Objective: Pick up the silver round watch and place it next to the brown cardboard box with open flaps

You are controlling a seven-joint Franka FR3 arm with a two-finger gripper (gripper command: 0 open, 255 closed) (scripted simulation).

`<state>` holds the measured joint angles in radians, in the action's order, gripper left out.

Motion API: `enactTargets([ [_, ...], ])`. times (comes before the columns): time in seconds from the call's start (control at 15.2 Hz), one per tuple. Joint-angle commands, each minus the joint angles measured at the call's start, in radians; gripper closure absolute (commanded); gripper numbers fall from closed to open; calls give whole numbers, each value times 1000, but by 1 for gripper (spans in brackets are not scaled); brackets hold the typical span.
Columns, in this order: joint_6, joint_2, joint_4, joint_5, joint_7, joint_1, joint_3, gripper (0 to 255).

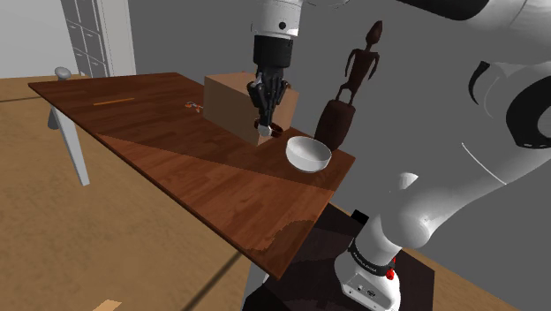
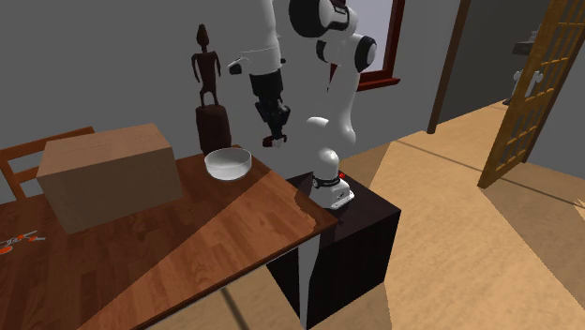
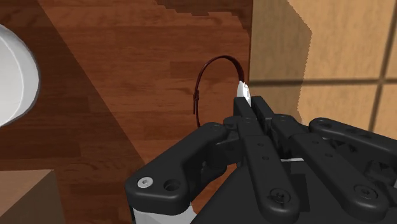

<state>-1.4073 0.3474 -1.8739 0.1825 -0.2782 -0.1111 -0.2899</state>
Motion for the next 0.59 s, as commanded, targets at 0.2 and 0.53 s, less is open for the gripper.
enactTargets([
  [0.2, 13, -50, 49, -46, 99, 40, 65, 255],
  [0.53, 20, -124, 118, -91, 205, 84, 129, 255],
])
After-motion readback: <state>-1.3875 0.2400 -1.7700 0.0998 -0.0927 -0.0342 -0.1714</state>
